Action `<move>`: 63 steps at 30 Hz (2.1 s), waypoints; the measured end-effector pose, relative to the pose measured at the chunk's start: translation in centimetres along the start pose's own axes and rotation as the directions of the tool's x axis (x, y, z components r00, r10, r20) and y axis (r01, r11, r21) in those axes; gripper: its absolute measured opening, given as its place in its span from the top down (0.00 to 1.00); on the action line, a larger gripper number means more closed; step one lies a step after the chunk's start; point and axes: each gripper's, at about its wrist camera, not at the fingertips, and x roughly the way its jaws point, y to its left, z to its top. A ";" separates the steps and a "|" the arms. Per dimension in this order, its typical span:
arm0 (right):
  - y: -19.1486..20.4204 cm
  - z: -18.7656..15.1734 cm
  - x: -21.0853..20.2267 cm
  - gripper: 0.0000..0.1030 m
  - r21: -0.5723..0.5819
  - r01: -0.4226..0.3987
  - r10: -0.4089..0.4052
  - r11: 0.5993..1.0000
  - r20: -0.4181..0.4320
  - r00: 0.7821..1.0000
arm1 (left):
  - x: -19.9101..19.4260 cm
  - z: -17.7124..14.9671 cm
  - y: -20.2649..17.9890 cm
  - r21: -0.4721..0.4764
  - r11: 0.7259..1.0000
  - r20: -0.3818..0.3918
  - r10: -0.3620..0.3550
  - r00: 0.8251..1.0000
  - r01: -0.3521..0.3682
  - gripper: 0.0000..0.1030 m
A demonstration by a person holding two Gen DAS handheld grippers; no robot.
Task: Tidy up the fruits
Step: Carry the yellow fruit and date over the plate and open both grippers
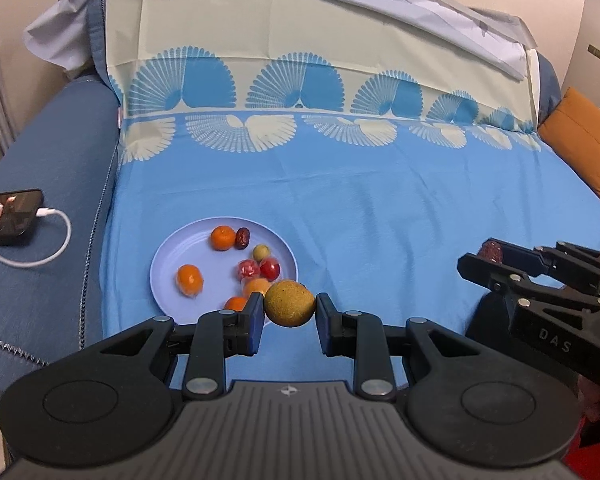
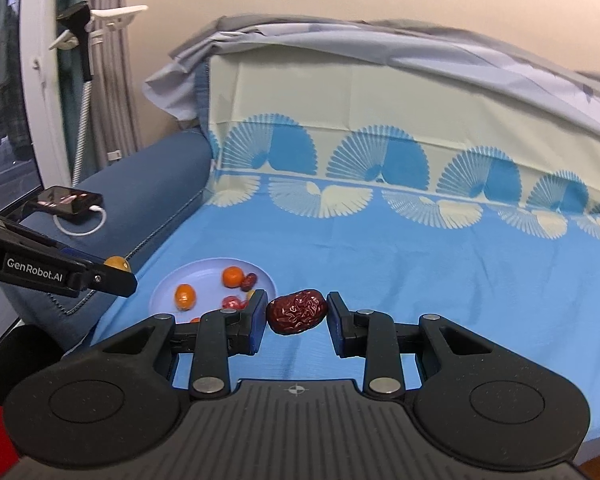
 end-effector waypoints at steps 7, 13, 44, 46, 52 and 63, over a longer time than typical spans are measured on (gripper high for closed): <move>0.8 0.1 -0.8 0.67 -0.025 -0.010 0.010 1.000 0.013 1.000 | -1.6 -0.7 0.3 -0.016 1.000 0.026 0.007 1.000 -0.007 0.71; 1.0 0.0 -1.1 0.67 -0.030 -0.010 0.010 1.000 0.016 1.000 | -1.8 -1.0 0.6 -0.026 1.000 0.026 0.018 1.000 -0.017 0.71; 0.7 0.5 2.3 0.67 -0.024 -0.032 0.031 0.999 -0.041 0.999 | 1.3 0.0 2.0 -0.057 0.997 -0.028 0.046 0.999 -0.048 0.71; 0.7 0.7 2.9 0.67 -0.024 -0.036 0.035 0.999 -0.048 0.998 | 1.8 0.3 2.2 -0.059 0.997 -0.036 0.049 0.998 -0.051 0.71; 0.6 1.5 4.6 0.67 -0.021 -0.054 0.053 0.998 -0.064 0.997 | 3.4 1.1 3.1 -0.060 0.996 -0.051 0.061 0.997 -0.064 0.71; 2.1 1.7 8.9 0.67 -0.047 -0.134 0.127 0.990 -0.132 0.983 | 6.2 2.6 5.8 -0.115 0.986 -0.087 0.113 0.990 -0.123 0.71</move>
